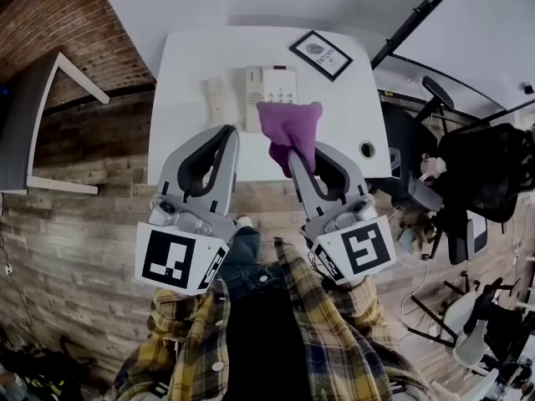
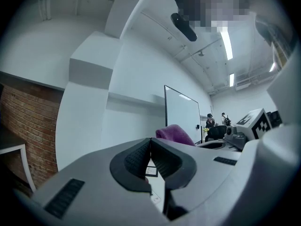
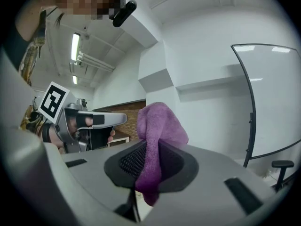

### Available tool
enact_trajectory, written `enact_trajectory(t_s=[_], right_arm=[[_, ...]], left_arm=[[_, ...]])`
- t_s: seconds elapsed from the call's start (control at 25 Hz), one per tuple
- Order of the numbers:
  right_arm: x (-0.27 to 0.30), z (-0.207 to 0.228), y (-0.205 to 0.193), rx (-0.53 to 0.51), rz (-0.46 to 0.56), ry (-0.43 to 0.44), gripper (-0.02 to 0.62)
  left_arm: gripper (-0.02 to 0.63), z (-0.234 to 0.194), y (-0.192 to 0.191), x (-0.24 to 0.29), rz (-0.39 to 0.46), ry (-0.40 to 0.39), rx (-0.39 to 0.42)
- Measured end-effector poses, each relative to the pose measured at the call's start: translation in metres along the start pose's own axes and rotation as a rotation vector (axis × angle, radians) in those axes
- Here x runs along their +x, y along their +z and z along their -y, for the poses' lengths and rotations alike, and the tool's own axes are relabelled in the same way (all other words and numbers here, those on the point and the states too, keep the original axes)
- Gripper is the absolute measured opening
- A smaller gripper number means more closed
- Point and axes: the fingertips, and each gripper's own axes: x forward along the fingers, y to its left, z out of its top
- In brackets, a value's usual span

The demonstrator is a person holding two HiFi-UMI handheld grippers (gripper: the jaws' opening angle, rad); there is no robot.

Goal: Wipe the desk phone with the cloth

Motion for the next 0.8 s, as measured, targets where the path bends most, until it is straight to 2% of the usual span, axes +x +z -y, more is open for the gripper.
enact_trajectory(t_s=[0.2, 0.44, 0.8], right_arm=[[0.025, 0.016, -0.007, 0.019, -0.036, -0.062, 0.063], [0.035, 0.041, -0.023, 0.053, -0.095, -0.116, 0.063], [0.076, 0.092, -0.027, 0.037, -0.094, -0.076, 0.063]], left_arm=[[0.015, -0.029, -0.011, 0.024, -0.032, -0.039, -0.026], [0.015, -0.036, -0.025, 0.050, -0.075, -0.084, -0.048], [0.015, -0.054, -0.032, 0.104, -0.060, -0.042, -0.058]])
